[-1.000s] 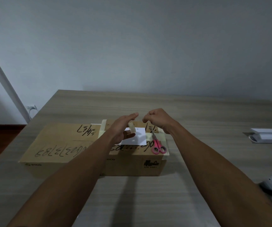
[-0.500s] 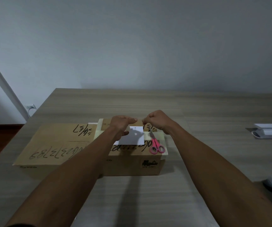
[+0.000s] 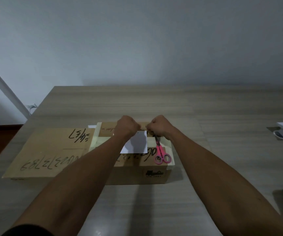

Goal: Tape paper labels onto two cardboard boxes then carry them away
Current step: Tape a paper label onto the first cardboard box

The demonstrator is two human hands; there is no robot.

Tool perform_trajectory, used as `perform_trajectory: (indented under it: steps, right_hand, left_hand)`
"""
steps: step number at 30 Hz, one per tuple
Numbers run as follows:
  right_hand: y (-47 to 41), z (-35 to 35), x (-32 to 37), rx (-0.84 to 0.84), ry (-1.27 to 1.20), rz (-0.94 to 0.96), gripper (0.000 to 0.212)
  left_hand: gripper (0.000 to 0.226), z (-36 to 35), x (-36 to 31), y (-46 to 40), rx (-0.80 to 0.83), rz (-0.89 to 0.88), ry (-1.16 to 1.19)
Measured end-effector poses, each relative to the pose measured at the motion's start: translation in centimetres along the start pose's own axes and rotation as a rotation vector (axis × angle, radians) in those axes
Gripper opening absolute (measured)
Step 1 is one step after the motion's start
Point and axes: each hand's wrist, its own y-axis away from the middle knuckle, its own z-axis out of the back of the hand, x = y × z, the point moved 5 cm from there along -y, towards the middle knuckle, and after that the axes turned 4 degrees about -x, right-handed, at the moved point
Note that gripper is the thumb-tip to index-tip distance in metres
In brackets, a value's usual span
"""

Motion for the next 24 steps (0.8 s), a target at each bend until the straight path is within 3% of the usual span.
perform_trajectory:
  steps: [12, 24]
  right_hand:
    - [-2.1, -1.2, -0.8, 0.043, 0.200, -0.032, 0.047]
    - [-2.4, -1.6, -0.9, 0.018, 0.237, -0.081, 0.042]
  left_hand:
    - [0.035, -1.8, 0.6, -1.4, -0.089, 0.012, -0.287]
    - [0.024, -2.5, 0.6, -0.9, -0.120, -0.034, -0.395]
